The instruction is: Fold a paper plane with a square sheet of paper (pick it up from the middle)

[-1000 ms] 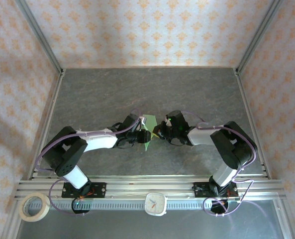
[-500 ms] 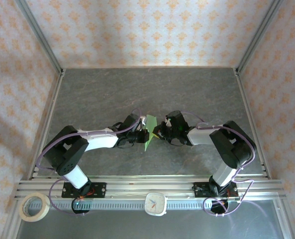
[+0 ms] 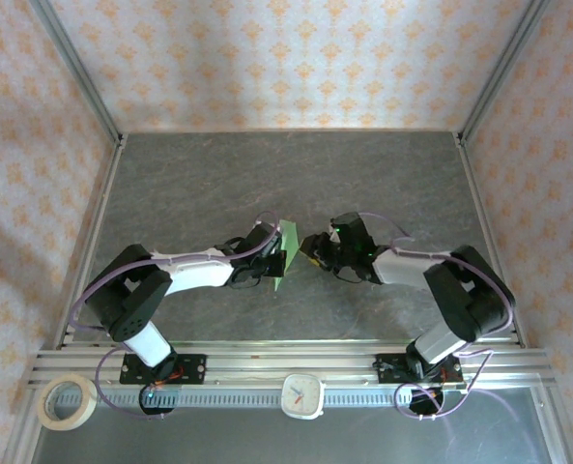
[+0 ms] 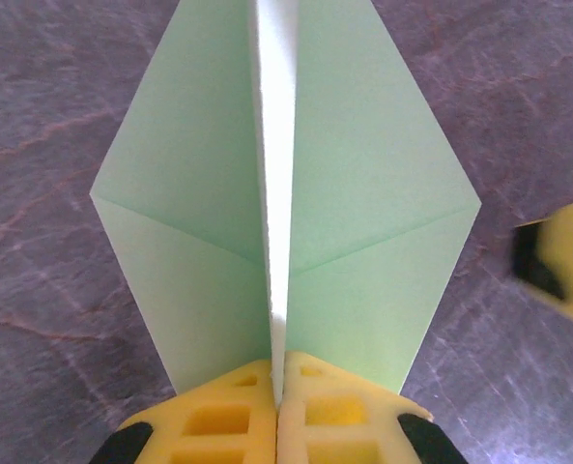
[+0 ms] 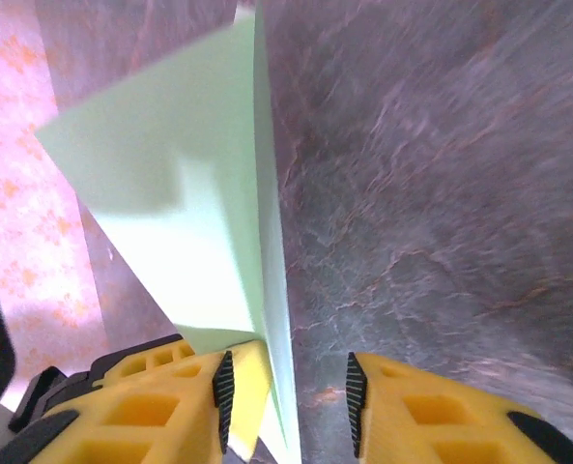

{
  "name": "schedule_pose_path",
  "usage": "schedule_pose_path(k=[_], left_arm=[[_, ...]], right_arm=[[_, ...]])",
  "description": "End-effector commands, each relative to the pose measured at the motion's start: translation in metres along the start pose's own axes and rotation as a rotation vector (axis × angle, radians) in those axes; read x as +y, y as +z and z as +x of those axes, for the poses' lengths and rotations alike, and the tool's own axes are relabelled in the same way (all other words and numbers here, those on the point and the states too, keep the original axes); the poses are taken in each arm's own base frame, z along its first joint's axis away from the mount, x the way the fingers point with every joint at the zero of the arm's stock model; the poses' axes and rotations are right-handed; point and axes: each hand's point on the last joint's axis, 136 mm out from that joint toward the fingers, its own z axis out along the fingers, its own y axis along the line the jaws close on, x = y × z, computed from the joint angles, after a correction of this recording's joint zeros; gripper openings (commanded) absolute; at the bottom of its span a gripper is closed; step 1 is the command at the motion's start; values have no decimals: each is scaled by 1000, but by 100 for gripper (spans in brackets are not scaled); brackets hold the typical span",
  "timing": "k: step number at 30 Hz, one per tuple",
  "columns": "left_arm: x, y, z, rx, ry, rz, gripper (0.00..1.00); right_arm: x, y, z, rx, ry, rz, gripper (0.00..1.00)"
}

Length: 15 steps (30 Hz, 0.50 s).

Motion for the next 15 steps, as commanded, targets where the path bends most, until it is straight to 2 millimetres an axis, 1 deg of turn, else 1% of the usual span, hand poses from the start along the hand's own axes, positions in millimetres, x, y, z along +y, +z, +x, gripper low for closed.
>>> schedule_pose_path(k=[1, 4, 7, 15], left_arm=[[16, -6, -8, -34, -23, -127, 7], [16, -5, -8, -37, -23, -140, 8], [17, -3, -8, -33, -22, -159, 8], [13, 5, -2, 10, -7, -185, 9]], right_arm=[[-22, -16, -12, -76, 20, 56, 39], [-28, -25, -15, -93, 27, 62, 40], [-32, -28, -15, -95, 28, 66, 40], [-33, -26, -12, -74, 29, 58, 40]])
